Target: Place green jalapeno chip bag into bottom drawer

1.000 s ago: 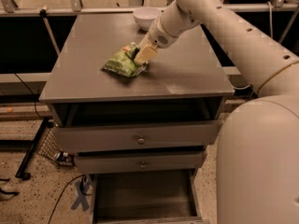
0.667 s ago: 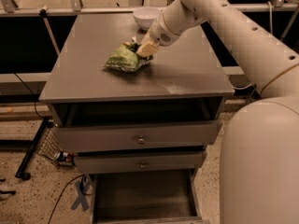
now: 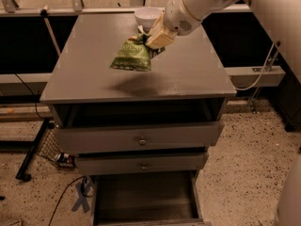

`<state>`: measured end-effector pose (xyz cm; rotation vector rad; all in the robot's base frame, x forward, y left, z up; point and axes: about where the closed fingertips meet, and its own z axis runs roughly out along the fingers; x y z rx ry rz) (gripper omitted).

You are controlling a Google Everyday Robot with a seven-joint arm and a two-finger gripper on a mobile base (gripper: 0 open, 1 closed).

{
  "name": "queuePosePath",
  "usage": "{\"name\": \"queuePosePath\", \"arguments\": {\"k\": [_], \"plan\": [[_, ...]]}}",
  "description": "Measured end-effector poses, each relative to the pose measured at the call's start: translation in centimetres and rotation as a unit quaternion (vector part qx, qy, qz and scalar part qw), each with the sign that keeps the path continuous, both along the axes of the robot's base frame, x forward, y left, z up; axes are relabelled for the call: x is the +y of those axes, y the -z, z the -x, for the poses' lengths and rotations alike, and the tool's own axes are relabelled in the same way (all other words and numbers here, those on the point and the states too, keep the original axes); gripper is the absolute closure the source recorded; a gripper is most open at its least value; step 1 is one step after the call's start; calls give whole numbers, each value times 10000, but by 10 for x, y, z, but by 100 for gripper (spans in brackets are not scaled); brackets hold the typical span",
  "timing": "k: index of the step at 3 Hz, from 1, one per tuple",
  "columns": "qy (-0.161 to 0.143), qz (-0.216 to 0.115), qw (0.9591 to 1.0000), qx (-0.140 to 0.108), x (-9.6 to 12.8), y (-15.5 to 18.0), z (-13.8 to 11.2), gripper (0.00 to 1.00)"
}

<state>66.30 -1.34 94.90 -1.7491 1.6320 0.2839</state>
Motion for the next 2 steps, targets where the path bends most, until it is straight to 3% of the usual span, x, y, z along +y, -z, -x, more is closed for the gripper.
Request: {"name": "queuePosePath", "arguments": {"k": [1,2], "plan": [[0,0,10000,0,0,0,0,100],[14,43,10000,11,3,-2,25,100]]}}
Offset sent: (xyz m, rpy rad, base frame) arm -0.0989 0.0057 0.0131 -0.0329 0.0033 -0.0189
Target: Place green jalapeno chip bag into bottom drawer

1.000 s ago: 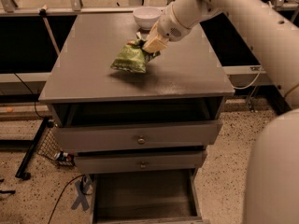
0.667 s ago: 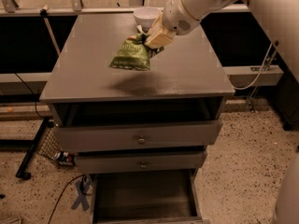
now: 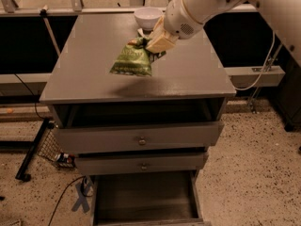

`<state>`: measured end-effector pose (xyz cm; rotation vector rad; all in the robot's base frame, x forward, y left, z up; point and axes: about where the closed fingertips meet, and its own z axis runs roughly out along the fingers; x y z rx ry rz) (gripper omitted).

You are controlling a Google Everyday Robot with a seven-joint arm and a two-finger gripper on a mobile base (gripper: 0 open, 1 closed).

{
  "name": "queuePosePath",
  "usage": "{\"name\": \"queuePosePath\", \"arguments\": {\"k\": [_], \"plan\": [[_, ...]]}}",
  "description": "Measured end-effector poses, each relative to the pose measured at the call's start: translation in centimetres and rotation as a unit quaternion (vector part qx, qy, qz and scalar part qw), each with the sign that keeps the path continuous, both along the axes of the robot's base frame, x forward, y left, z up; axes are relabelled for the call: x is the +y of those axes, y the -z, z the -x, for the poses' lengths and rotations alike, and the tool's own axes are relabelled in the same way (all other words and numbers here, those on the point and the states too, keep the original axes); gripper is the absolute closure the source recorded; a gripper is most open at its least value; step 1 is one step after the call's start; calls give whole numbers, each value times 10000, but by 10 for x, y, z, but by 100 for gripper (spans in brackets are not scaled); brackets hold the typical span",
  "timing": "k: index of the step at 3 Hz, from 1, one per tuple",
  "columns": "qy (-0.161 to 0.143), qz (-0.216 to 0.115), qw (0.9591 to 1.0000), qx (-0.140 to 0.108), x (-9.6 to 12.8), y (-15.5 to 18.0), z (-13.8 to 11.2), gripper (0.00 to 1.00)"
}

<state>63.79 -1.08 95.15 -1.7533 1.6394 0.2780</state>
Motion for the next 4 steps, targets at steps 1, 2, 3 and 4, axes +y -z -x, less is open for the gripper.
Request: {"name": "queuePosePath", "arguments": {"k": [1,2,3,4], "plan": [[62,-18,10000,72,7,-4,74,100],[98,46,9996,262,9,8,121,100],[119,233,9976,636,8,39,156,100],[102,392,9930,1106,9,88,180,100]]}}
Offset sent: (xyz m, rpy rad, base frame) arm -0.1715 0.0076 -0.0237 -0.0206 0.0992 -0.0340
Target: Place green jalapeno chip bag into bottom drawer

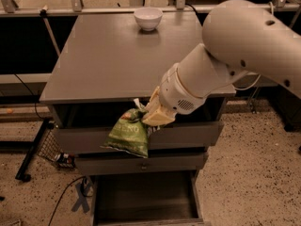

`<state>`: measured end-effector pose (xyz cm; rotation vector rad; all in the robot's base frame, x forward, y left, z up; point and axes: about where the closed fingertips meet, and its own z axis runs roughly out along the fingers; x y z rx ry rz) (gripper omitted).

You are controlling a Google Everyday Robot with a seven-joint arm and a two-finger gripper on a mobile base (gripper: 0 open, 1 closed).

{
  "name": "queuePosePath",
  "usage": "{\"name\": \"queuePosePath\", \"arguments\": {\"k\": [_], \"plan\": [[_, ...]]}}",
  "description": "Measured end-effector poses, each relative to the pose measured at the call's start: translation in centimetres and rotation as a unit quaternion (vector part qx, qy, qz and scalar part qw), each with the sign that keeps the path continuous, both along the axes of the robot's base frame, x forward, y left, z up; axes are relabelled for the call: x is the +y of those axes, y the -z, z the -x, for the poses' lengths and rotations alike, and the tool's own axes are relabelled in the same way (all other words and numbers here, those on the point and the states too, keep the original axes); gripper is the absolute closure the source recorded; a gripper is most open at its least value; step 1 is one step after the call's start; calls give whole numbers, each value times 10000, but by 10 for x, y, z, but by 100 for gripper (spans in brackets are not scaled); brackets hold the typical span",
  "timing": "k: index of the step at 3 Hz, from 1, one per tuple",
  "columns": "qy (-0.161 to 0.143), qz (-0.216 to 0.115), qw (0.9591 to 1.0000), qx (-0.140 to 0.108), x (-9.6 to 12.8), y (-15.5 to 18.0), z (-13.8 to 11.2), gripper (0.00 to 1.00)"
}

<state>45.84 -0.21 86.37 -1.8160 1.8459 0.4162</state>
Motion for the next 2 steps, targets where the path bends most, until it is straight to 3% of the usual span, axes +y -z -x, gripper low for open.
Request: {"name": "queuePosePath", "arguments": {"k": [1,2], "plan": [[0,0,10000,0,0,0,0,100],[147,-73,9996,245,-3,41,1,100]]}}
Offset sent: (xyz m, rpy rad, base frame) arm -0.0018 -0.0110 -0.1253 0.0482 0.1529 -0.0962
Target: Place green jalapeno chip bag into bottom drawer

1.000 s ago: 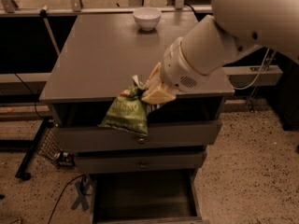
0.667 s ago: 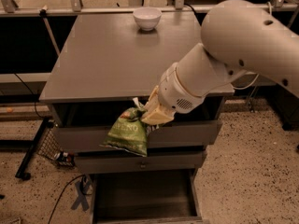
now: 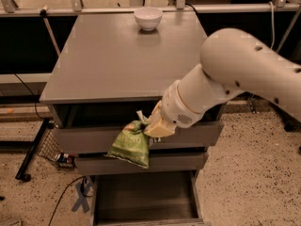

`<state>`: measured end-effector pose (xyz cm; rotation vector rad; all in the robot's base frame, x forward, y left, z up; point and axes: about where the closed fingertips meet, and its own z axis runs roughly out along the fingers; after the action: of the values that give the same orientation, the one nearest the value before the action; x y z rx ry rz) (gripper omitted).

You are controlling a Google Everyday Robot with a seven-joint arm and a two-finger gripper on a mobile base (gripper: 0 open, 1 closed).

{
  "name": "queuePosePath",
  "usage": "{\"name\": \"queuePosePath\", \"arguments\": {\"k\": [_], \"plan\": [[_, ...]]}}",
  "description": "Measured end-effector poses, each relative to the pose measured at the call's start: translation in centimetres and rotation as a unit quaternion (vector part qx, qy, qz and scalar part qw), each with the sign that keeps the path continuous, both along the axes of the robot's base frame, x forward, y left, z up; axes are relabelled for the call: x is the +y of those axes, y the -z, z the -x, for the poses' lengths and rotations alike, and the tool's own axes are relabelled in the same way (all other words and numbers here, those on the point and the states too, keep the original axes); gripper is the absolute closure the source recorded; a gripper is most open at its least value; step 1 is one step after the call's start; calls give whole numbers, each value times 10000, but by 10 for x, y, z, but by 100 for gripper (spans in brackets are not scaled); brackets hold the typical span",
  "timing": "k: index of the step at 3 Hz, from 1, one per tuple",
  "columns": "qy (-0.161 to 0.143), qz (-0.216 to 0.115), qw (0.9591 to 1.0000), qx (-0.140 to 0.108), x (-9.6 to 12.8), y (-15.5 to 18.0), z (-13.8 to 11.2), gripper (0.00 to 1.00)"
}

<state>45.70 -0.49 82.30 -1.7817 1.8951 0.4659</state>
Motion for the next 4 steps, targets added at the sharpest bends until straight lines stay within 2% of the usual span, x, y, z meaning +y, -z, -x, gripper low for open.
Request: {"name": "queuePosePath", "arguments": {"k": [1,3,4], "plan": [[177,-143,9990,373,-4,80,7,100],[378,-122,9959,816,-1,177,14,100],[555,-107,9919,1141,5,234,15,100]]}}
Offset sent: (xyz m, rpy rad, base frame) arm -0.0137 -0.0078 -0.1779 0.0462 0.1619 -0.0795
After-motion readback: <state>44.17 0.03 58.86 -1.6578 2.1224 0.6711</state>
